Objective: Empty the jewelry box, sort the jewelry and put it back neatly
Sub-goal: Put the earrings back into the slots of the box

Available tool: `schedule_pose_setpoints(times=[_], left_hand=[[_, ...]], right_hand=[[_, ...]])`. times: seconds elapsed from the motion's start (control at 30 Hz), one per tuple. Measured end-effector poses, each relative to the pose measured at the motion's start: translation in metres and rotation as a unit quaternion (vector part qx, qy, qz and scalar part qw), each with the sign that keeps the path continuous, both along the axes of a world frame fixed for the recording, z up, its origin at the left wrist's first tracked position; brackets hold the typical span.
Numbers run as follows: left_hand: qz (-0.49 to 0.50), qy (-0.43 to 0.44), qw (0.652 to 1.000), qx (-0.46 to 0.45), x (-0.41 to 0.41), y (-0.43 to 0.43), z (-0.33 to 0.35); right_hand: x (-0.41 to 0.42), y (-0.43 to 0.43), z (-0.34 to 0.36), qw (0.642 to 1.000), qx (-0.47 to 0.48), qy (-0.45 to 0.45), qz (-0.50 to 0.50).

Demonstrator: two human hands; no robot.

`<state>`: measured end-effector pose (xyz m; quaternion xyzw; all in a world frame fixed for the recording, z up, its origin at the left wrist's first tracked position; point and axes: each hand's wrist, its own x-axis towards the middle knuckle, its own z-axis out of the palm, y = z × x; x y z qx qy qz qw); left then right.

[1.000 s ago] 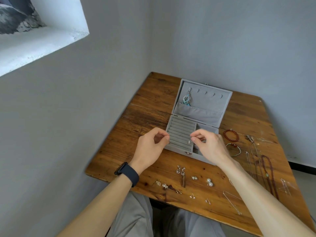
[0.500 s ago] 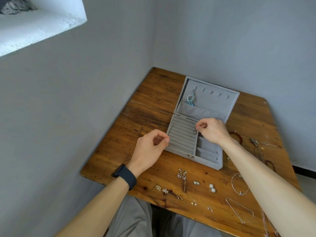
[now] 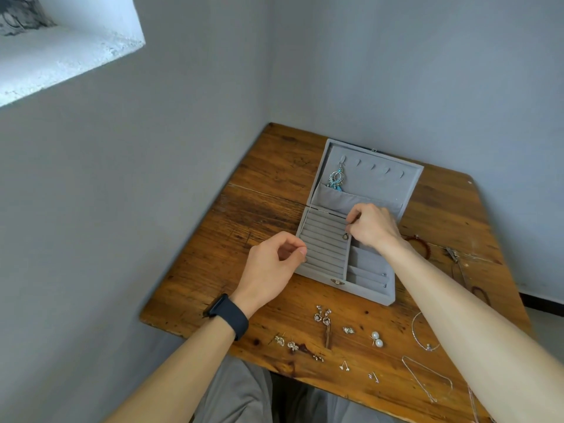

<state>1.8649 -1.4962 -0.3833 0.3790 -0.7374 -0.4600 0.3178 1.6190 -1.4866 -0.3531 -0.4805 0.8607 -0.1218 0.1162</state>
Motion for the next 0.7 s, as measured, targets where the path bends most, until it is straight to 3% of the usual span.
schedule_pose_setpoints(times=[0.27,0.43,0.53,0.7], left_hand=[[-0.019,-0.038,0.998,-0.046,-0.023,-0.015,0.011],[-0.03,-0.09,0.993,-0.066,-0.051,-0.037,0.019],[-0.042,-0.128,0.989,-0.055,-0.072,-0.047,0.02],[-0.089,-0.174,0.98,-0.032,-0.1,-0.055,0.015]], right_hand=[[0.011,0.008,-0.003,1.0,-0.011,0.012,-0.015],[-0.002,0.044,-0.002,0.993,-0.113,-0.03,-0.033],[-0.006,0.074,-0.015,0.983,-0.176,0.035,-0.034],[-0.004,0.103,-0.043,0.979,-0.166,0.112,-0.028]])
